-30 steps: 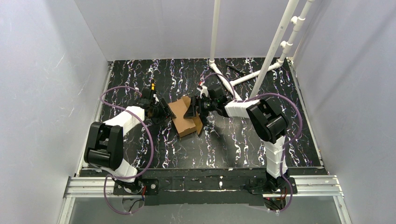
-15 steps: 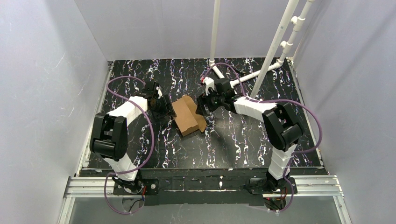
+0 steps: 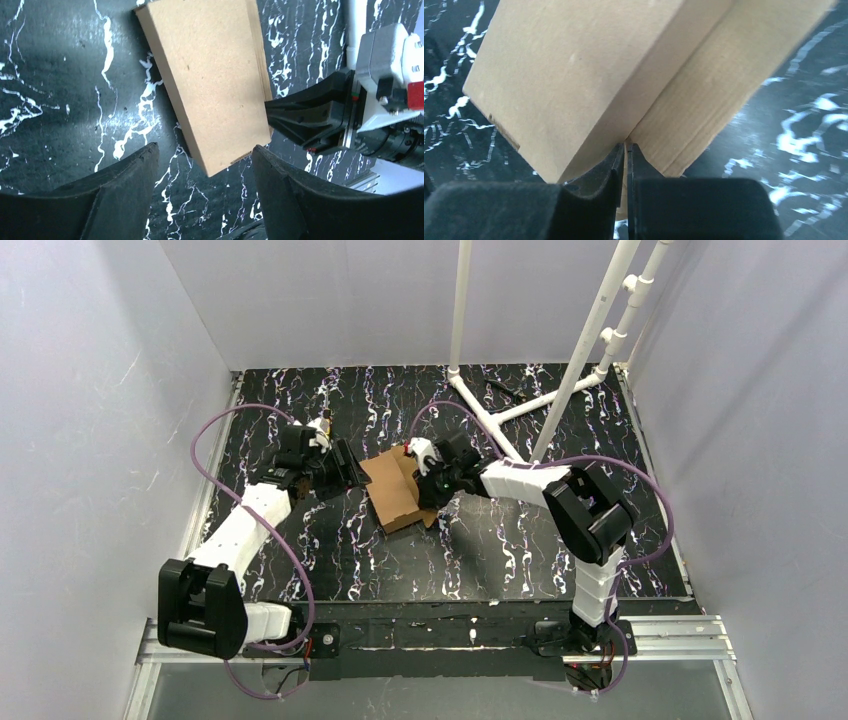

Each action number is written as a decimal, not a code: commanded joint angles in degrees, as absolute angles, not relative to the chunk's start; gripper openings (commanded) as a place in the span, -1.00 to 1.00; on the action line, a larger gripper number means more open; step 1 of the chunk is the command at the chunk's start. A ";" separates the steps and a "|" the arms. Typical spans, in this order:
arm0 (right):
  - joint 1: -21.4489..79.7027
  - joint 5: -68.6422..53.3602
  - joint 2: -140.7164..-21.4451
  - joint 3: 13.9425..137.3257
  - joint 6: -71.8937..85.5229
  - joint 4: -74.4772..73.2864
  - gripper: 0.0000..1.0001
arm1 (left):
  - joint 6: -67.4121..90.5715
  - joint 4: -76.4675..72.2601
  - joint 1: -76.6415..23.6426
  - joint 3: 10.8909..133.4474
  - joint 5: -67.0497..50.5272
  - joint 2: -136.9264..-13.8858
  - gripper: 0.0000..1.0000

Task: Fold the paper box

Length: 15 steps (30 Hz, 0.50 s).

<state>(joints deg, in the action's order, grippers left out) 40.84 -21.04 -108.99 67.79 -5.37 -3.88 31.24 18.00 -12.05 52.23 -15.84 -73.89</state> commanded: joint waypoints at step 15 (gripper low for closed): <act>46.02 -20.95 -103.75 70.15 -20.34 -13.20 -0.58 | 19.65 23.11 -10.97 57.31 -23.31 -78.21 0.22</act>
<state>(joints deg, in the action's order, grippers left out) 50.39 -21.28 -109.73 67.81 -7.62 -6.52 26.28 20.36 -11.25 51.72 -19.68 -75.57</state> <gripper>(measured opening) 0.183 0.610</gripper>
